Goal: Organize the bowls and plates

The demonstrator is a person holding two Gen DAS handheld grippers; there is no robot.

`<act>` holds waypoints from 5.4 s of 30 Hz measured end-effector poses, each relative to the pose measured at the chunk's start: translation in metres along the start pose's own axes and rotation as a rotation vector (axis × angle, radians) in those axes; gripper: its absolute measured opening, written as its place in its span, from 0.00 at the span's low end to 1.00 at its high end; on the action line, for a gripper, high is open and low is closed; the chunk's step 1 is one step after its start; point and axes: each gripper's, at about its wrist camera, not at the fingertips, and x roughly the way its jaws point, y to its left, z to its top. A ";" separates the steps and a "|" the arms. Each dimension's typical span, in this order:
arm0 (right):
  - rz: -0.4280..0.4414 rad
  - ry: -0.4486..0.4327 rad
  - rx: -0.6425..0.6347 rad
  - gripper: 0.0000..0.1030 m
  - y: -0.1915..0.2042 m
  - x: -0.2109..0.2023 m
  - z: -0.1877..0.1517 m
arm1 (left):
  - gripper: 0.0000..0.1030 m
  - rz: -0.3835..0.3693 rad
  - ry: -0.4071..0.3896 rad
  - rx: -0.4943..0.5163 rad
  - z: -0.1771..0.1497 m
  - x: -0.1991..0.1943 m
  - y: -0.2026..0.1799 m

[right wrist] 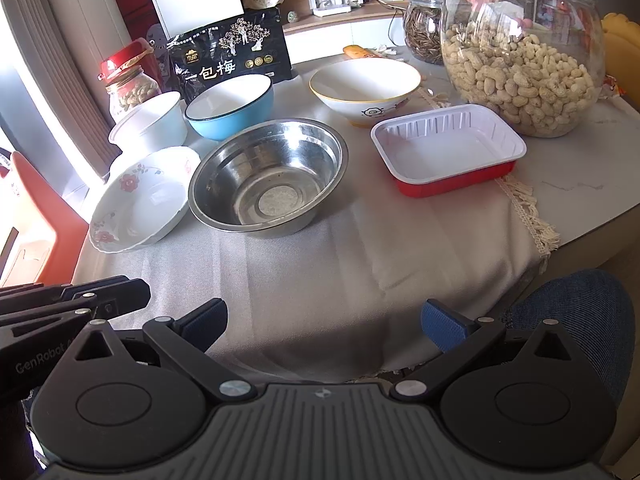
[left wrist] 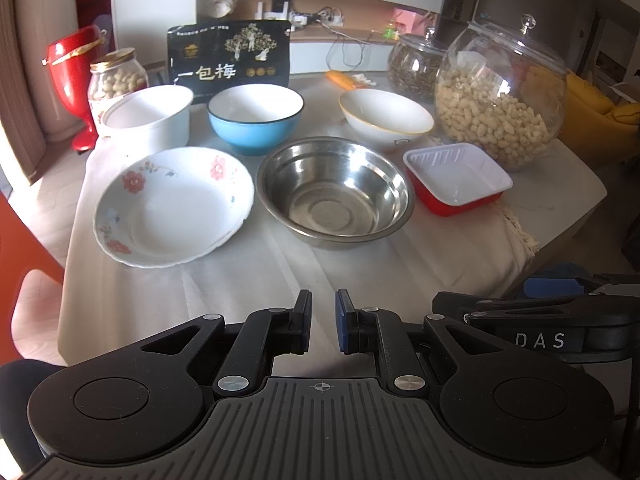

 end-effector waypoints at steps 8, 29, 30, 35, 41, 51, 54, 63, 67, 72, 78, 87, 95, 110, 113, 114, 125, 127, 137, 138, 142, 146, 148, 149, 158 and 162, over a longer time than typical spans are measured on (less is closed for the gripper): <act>0.026 0.007 0.006 1.00 -0.008 0.008 0.005 | 0.15 -0.015 0.011 -0.010 0.003 0.009 0.000; -0.024 -0.158 0.174 1.00 -0.116 0.069 0.057 | 0.16 -0.309 -0.031 -0.096 0.094 0.091 0.010; 0.017 -0.155 0.178 1.00 -0.120 0.070 0.059 | 0.16 -0.281 -0.047 -0.102 0.105 0.096 0.011; 0.151 -0.099 0.158 1.00 -0.110 0.084 0.063 | 0.16 -0.003 -0.109 -0.097 0.126 0.118 0.032; 0.253 -0.040 0.096 1.00 -0.068 0.114 0.073 | 0.16 0.014 -0.053 -0.209 0.114 0.140 0.069; 0.370 0.027 0.073 0.67 -0.046 0.135 0.075 | 0.23 -0.088 -0.001 -0.280 0.089 0.143 0.073; 0.375 0.016 0.043 0.70 -0.049 0.118 0.073 | 0.24 -0.123 0.041 -0.298 0.080 0.134 0.065; 0.255 0.067 0.076 0.72 -0.085 0.105 0.054 | 0.23 -0.213 0.135 -0.205 0.054 0.130 0.028; 0.208 0.096 0.093 0.77 -0.085 0.114 0.050 | 0.22 -0.182 0.125 -0.170 0.053 0.135 0.023; 0.181 0.120 0.044 0.87 -0.073 0.119 0.051 | 0.22 -0.187 0.118 -0.178 0.054 0.137 0.025; 0.181 0.168 0.001 0.98 -0.064 0.126 0.055 | 0.22 -0.197 0.109 -0.193 0.054 0.134 0.030; 0.160 0.177 0.059 1.00 -0.062 0.128 0.059 | 0.22 -0.192 0.103 -0.196 0.054 0.133 0.031; 0.207 0.214 0.035 0.98 -0.065 0.130 0.065 | 0.22 -0.188 0.109 -0.199 0.054 0.136 0.028; 0.144 -0.075 -0.174 0.49 0.027 0.097 0.110 | 0.20 -0.188 -0.160 -0.351 0.062 0.082 0.107; 0.245 -0.052 -0.217 0.47 0.067 0.116 0.123 | 0.20 -0.082 -0.224 -0.373 0.059 0.061 0.144; 0.273 -0.043 -0.241 0.47 0.083 0.124 0.123 | 0.20 -0.049 -0.234 -0.383 0.057 0.058 0.154; 0.288 0.087 -0.384 0.45 0.173 0.184 0.108 | 0.20 0.145 -0.191 -0.472 0.030 0.075 0.218; 0.263 0.084 -0.397 0.46 0.177 0.185 0.105 | 0.19 0.167 -0.190 -0.475 0.029 0.079 0.221; 0.201 0.056 -0.388 0.47 0.172 0.186 0.108 | 0.45 0.172 -0.176 -0.522 0.022 0.084 0.231; 0.200 0.052 -0.388 0.47 0.171 0.185 0.109 | 0.48 0.173 -0.167 -0.531 0.020 0.085 0.232; 0.187 0.030 -0.397 0.47 0.172 0.182 0.110 | 0.54 0.143 -0.130 -0.565 0.017 0.092 0.237; 0.124 -0.056 -0.442 0.52 0.174 0.176 0.109 | 0.50 0.099 -0.132 -0.582 0.014 0.094 0.238; 0.095 -0.078 -0.442 0.55 0.172 0.176 0.112 | 0.48 0.077 -0.132 -0.596 0.012 0.095 0.238; 0.090 -0.075 -0.432 0.55 0.170 0.177 0.113 | 0.46 0.067 -0.132 -0.603 0.011 0.096 0.239; 0.154 0.062 -0.296 0.55 0.153 0.203 0.122 | 0.27 0.029 -0.138 -0.617 0.014 0.103 0.233; 0.212 0.103 -0.276 0.49 0.149 0.201 0.116 | 0.31 0.056 -0.124 -0.585 0.018 0.102 0.224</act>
